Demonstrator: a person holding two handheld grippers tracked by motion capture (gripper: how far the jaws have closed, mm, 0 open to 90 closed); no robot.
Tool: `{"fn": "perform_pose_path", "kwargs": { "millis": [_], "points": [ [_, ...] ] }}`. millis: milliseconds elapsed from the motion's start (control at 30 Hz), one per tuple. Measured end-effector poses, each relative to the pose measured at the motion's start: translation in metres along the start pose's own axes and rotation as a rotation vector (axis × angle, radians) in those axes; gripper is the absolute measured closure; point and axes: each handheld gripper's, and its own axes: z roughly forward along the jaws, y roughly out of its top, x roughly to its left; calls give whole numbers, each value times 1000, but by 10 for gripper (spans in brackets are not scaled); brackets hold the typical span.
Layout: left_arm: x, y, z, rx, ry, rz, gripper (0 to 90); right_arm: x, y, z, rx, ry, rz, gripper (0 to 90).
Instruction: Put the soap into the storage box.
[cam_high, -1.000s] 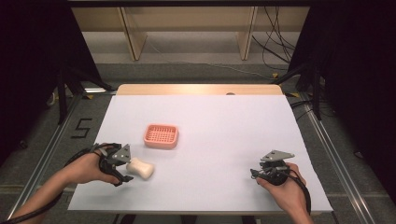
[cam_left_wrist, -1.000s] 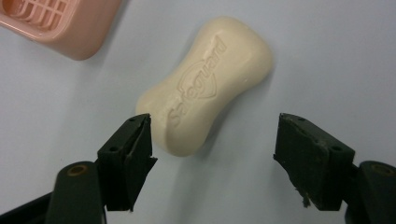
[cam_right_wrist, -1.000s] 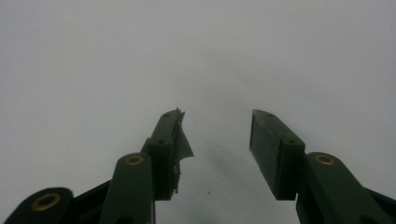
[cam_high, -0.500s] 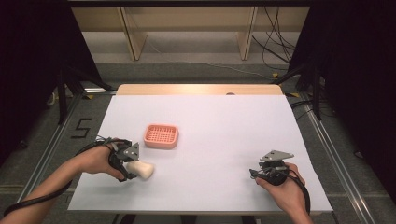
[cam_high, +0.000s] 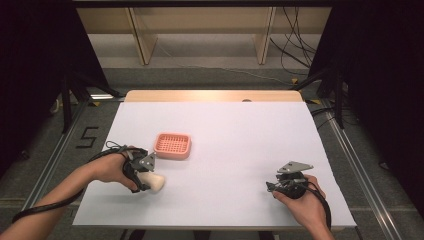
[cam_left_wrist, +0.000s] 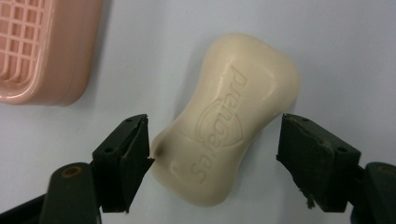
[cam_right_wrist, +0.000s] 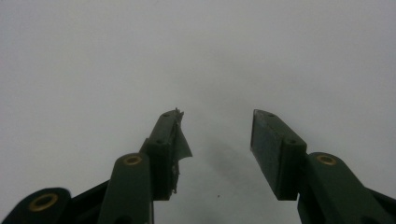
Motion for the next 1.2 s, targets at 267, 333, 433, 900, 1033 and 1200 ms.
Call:
{"fn": "perform_pose_path", "kwargs": {
  "millis": [267, 333, 433, 900, 1033, 1200],
  "points": [
    [4, 0, 4, -5, -29, -5, 253, 0, 0, 1, -1, 5, 4, 537],
    [4, -1, 6, 1, -26, 1, 257, 0, 0, 1, -1, 6, 5, 537],
    [5, -1, 8, 14, -37, 1, 269, -1, 0, 2, -6, 4, -9, 536],
    [3, 6, 13, 37, -57, 36, 380, -1, 0, 2, 0, 21, 14, 535],
    [2, 8, 14, 74, -68, 31, 415, -1, 0, 3, 2, 24, 19, 536],
    [2, 10, 16, 96, -88, 7, 428, -1, 0, 4, -3, 22, 2, 535]
  ]
}}
